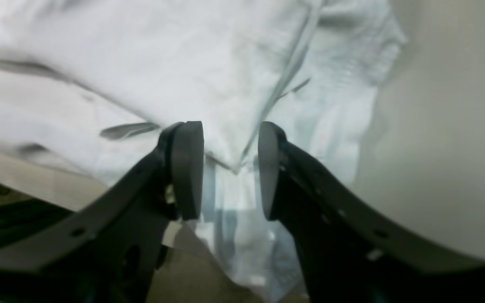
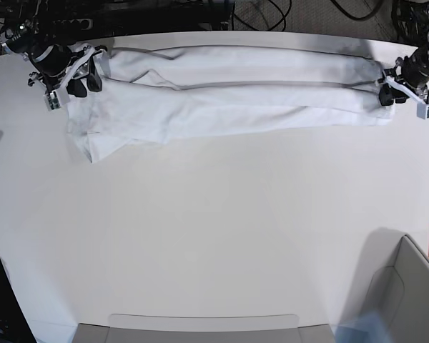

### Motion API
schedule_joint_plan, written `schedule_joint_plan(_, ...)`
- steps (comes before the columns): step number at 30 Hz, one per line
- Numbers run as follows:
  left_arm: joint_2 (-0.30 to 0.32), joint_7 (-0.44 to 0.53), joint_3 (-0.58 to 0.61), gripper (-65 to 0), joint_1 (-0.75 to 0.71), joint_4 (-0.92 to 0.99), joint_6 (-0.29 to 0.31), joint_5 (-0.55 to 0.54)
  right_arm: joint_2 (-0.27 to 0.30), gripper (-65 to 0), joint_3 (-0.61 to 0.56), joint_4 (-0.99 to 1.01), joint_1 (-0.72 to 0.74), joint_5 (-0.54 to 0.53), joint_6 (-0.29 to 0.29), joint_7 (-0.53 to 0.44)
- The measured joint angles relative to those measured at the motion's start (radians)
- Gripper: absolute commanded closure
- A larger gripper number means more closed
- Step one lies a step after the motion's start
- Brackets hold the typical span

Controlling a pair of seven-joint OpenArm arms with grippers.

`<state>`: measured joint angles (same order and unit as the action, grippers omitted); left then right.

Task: Fold the T-shirt properly
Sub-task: 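Release the hem and reposition the left gripper at the strip's end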

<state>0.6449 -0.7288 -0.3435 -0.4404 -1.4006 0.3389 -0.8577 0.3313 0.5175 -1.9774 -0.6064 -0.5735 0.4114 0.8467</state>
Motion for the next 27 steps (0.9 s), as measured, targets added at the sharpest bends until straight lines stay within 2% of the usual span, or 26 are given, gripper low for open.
schedule_joint_plan(4,0.003,0.024,0.006,-24.5,0.023,0.066,0.049,-0.027,0.015,-22.3,-0.018,0.038,0.011,-0.002,0.0,-0.01)
schedule_joint_plan(9,0.016,0.047,0.07,-25.5,0.026,0.092,0.053,-0.041,0.031,-22.3,-0.021,0.055,0.023,0.0,0.0,-0.003)
schedule_joint_plan(16,0.025,0.106,0.278,-25.8,0.042,0.092,0.115,-0.045,0.031,-22.3,-0.021,0.06,0.046,0.002,0.0,-0.005)
schedule_joint_plan(19,0.0,0.141,0.34,-19.1,0.048,0.087,0.148,-0.084,0.031,-22.3,-0.021,0.06,0.047,0.0,0.0,-0.006)
schedule_joint_plan(22,-0.022,0.13,0.353,-2.1,0.06,0.085,0.169,-0.105,0.031,-22.3,-0.021,0.061,0.047,0.0,0.0,-0.006)
schedule_joint_plan(23,-0.028,0.121,0.348,0.0,0.071,0.094,0.183,-0.105,0.031,-22.3,-0.018,0.061,0.047,0.0,0.0,-0.006)
schedule_joint_plan(25,-0.028,0.081,0.317,0.0,0.092,0.14,0.222,-0.134,0.031,-22.3,-0.017,0.061,0.047,0.001,0.0,-0.006)
schedule_joint_plan(27,-0.031,0.082,0.277,0.0,0.106,0.186,0.236,-0.144,0.03,-22.3,-0.017,0.061,0.048,0.0,0.0,-0.006)
